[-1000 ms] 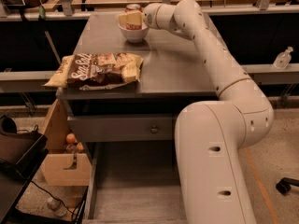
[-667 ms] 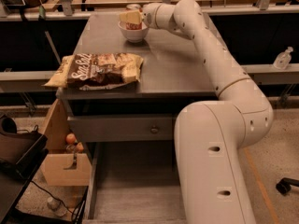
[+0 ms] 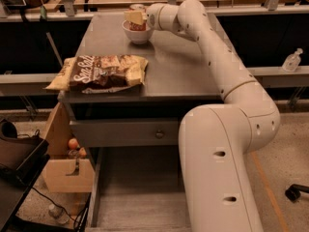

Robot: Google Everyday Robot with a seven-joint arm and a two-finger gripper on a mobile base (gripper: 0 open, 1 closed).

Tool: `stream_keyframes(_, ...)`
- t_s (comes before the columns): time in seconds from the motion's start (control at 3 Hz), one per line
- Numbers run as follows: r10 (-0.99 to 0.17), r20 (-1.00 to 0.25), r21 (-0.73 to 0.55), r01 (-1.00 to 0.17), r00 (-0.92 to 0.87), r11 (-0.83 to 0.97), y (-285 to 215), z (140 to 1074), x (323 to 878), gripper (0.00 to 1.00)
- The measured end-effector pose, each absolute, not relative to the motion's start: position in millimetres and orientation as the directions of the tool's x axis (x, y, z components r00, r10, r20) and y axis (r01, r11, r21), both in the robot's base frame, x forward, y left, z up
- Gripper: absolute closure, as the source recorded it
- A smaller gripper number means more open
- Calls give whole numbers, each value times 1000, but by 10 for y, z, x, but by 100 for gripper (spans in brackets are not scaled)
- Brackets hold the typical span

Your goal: Pick coke can from white bowl and place on counter

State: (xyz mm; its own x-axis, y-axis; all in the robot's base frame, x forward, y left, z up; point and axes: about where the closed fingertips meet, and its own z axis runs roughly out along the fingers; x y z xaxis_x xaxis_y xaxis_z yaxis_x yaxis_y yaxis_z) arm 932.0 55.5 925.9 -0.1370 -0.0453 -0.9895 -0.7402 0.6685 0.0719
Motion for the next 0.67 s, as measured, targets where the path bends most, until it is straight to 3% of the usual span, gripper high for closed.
stream_keyframes(0.33, -46, -989, 73, -742, -139, 666, 585, 9246, 9320, 99)
stream_keyframes(0.67, -11, -993, 84, -752, -121, 654, 495, 9491, 9274, 100)
